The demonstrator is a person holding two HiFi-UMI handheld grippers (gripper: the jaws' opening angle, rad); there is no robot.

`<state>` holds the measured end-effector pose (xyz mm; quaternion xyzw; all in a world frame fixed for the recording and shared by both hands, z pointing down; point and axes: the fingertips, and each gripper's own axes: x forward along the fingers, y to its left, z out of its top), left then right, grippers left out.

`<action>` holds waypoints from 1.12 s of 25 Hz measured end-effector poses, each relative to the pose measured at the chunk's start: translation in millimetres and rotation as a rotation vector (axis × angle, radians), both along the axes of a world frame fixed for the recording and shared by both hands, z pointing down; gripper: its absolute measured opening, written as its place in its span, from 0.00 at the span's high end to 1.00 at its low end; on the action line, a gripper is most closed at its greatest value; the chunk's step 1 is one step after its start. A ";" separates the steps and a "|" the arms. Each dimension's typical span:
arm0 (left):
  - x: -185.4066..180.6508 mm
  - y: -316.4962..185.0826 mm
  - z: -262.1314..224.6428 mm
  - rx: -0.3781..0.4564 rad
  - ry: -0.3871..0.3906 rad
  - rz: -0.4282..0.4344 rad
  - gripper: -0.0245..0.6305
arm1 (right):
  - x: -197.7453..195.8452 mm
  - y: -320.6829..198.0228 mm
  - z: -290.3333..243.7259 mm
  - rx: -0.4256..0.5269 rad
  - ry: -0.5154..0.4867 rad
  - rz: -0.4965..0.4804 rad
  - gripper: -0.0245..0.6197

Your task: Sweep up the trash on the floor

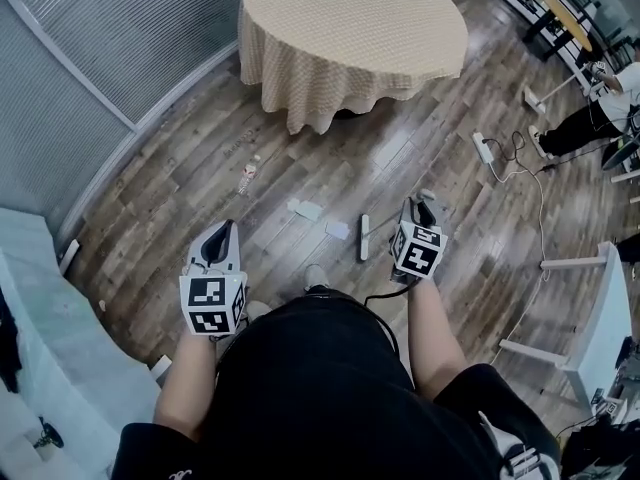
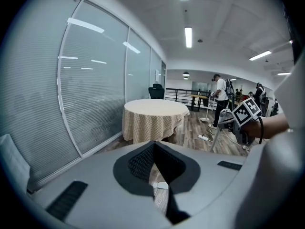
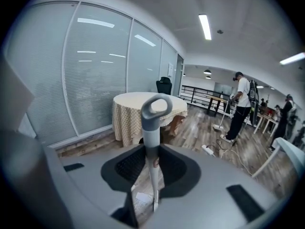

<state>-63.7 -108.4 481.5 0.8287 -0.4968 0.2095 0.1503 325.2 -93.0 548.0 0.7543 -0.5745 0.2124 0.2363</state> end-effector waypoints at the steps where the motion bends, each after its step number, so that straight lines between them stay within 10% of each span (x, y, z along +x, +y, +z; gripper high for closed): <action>1: -1.9 1.0 1.6 -0.005 0.001 -0.008 0.97 | -6.2 -4.7 1.3 0.001 -0.006 -0.019 0.81; 28: -43.9 19.2 1.4 -0.021 0.068 -0.139 0.97 | -88.6 -65.0 -12.1 0.134 -0.188 -0.140 0.81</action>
